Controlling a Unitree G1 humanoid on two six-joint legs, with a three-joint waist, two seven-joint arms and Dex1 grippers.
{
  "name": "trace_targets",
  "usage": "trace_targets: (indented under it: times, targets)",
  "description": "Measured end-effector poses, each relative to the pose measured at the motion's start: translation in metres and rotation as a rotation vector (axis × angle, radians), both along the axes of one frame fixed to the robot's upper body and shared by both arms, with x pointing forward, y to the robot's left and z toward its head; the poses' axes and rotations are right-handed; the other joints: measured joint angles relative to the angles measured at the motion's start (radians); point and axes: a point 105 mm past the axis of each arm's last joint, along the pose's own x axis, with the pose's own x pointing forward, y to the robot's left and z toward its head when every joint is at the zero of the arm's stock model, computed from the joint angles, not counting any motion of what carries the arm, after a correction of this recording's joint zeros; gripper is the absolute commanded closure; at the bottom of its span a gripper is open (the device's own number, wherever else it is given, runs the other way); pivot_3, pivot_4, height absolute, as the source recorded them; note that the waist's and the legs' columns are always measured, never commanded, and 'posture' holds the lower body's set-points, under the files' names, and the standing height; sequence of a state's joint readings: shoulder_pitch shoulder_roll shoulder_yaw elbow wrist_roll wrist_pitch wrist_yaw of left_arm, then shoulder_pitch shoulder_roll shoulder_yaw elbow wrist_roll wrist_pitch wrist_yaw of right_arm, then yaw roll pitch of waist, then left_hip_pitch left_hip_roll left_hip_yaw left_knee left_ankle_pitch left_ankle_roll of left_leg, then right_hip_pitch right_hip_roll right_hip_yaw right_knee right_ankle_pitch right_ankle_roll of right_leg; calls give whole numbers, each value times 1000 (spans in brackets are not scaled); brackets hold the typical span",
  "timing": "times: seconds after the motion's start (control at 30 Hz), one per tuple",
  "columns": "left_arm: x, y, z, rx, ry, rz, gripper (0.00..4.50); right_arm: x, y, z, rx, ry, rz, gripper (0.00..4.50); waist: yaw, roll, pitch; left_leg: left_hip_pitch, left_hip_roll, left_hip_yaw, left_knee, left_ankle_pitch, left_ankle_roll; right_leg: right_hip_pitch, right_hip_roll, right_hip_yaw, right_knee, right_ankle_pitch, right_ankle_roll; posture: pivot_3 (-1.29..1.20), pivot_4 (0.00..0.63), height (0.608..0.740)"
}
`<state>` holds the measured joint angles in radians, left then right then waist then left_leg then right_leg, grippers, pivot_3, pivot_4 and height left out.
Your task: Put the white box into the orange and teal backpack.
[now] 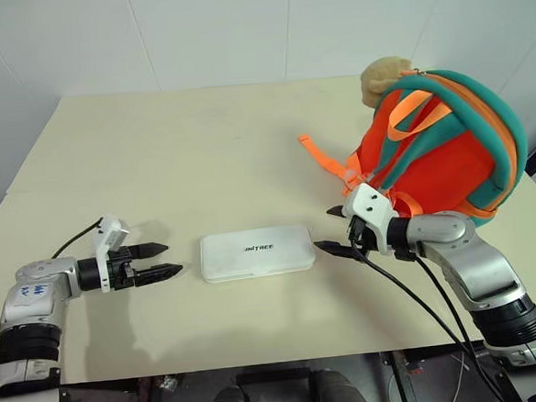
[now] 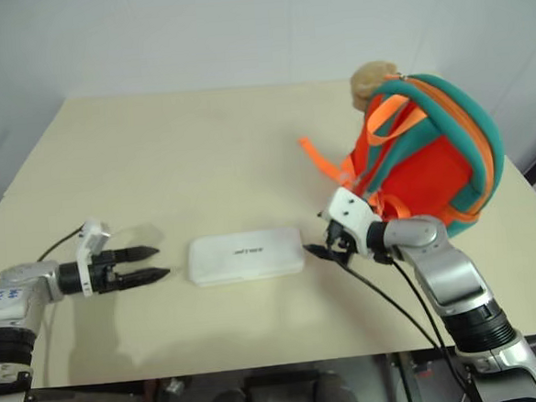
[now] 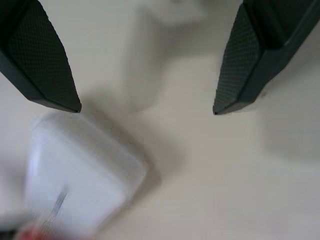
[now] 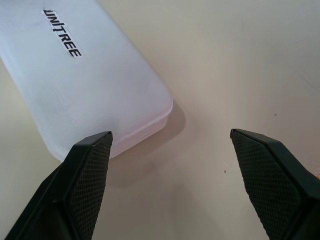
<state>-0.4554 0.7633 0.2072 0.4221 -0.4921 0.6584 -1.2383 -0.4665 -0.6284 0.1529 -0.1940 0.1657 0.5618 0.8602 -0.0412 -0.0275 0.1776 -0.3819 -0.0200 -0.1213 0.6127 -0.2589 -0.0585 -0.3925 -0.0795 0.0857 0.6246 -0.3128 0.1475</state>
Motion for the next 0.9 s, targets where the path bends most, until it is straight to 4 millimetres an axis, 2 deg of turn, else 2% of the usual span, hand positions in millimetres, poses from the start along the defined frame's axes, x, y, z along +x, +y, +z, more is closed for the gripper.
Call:
trace_targets:
  times: [0.1, 0.23, 0.33, 0.53, 0.7, 0.8, 0.9]
  targets:
    - [0, -12, 14, -152, 34, 12, 0, 0, 1, -1, -5, 2, 5, 14, 12, 0, 0, -4, 0, -1, 1, 0, 0, -4, 0, -1, 0, 0, 0, 0, 150, 740]
    - [2, -23, 13, -253, 104, 39, 0, -1, 3, -3, -10, 6, 13, 14, 14, 0, 0, -5, 0, 0, 1, 0, 0, -3, 0, -1, -3, 0, 0, 0, 150, 740]
    - [7, -32, 17, -395, 114, 72, 0, -1, 4, -3, -6, 5, 16, 14, 14, 0, 0, -5, 0, -1, 1, 0, -1, -3, 0, -1, -4, 0, 0, 0, 150, 740]
    - [17, -37, 33, -528, 92, 104, 0, -3, 4, 3, 39, 26, 24, 14, 14, 0, 0, -5, -1, -1, 1, 0, -1, -3, -1, -1, -5, 0, 0, 0, 150, 740]
    - [27, -39, 32, -612, 127, 146, 0, -5, 3, 6, 40, 35, 17, 14, 14, 0, 0, -5, -1, -1, 1, 0, -1, -3, -1, -1, -5, 0, 0, 0, 150, 740]
    - [28, -41, 27, -613, 161, 147, 0, -2, -6, 5, 10, 51, -33, 672, 14, 0, 0, -5, -1, 0, 1, 0, -2, -3, -1, -1, -5, 0, 0, 0, 150, 740]
    - [29, -45, 22, -599, 197, 150, 0, -1, -10, 6, 0, 63, -63, 1726, 15, 0, 0, -5, -1, 0, 0, 0, -2, -4, -1, -1, -6, 0, 0, 0, 150, 740]
